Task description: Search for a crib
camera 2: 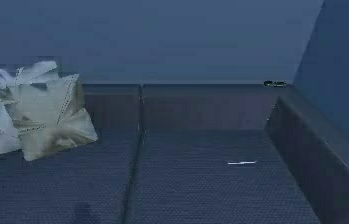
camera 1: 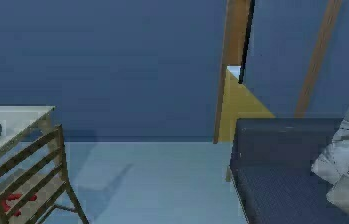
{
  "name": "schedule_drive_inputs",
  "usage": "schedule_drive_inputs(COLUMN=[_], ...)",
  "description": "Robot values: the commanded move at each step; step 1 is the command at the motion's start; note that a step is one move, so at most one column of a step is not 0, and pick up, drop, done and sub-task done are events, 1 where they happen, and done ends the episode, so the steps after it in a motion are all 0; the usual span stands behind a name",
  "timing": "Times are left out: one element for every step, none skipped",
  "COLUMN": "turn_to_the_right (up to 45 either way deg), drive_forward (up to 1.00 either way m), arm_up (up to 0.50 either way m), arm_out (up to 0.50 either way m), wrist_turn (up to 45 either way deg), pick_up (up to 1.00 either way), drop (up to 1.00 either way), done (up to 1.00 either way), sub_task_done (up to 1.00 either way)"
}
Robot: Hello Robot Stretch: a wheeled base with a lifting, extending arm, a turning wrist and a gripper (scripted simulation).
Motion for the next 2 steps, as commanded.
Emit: schedule_drive_inputs(turn_to_the_right=[3.0,0.0], drive_forward=[0.0,1.0], arm_up=[0.0,0.0], arm_out=[0.0,0.0], wrist_turn=[0.0,0.0], pick_up=[0.0,0.0], drop=[0.0,0.0], done=[0.0,0.0], sub_task_done=[0.0,0.0])
